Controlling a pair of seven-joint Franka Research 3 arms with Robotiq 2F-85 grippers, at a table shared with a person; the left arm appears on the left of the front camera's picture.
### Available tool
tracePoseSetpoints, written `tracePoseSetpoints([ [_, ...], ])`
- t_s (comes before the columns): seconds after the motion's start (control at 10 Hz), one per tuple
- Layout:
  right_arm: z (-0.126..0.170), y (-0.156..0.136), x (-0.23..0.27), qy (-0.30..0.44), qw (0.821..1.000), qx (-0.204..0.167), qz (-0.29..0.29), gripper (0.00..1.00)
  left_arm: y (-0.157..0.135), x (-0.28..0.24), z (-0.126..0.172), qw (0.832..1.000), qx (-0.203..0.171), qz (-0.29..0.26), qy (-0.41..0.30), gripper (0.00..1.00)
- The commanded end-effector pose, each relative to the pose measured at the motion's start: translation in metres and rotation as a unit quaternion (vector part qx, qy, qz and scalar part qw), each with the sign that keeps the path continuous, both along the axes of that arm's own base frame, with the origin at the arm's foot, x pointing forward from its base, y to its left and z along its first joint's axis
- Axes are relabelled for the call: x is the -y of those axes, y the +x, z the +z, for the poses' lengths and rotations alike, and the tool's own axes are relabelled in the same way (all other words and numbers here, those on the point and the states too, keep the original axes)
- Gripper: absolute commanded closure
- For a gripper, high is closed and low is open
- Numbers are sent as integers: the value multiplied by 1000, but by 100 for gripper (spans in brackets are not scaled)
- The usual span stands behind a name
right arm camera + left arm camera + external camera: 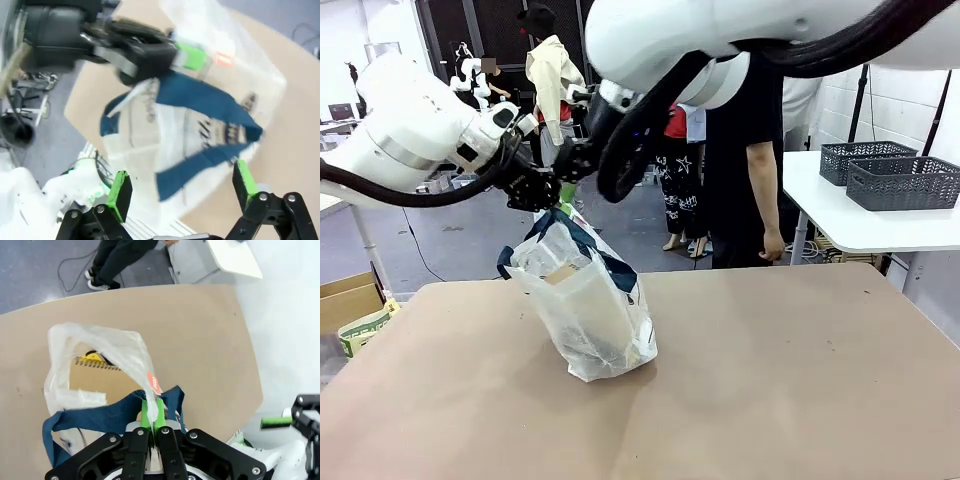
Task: Transfer purchased items from the store into the shopping bag.
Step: Move the Reusable shopping bag to the right side of the table.
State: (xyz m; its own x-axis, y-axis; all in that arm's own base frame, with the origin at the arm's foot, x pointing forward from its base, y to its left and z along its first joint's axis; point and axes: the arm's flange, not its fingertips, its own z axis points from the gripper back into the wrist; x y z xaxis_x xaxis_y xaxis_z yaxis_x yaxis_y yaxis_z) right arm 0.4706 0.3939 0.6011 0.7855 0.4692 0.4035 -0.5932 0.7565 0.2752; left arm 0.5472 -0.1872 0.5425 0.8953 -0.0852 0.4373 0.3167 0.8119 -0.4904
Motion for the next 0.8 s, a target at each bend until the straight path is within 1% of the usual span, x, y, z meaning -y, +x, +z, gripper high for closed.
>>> tracePoseSetpoints([
  [0.0, -12, -5, 38, -57, 997, -32, -30, 0, 13, -5, 37, 999, -33, -32, 18, 100],
  [0.1, -20, -7, 58, -98, 992, -70, -37, 0, 21, -3, 53, 996, -50, -63, 34, 100],
  [0.2, -27, -6, 72, -120, 987, -92, -50, 0, 24, -2, 66, 994, -64, -77, 43, 100],
  [0.3, -37, -3, 90, -165, 977, -113, -69, 0, 32, 0, 80, 991, -77, -102, 45, 100],
  [0.4, -44, 1, 101, -193, 970, -133, -73, 0, 37, 5, 92, 987, -93, -123, 48, 100],
  [0.6, -58, 19, 114, -220, 961, -144, -81, 0, 40, 21, 109, 981, -134, -116, 79, 100],
  [0.7, -63, 34, 119, -208, 965, -132, -90, 0, 41, 26, 110, 979, -152, -104, 91, 100],
])
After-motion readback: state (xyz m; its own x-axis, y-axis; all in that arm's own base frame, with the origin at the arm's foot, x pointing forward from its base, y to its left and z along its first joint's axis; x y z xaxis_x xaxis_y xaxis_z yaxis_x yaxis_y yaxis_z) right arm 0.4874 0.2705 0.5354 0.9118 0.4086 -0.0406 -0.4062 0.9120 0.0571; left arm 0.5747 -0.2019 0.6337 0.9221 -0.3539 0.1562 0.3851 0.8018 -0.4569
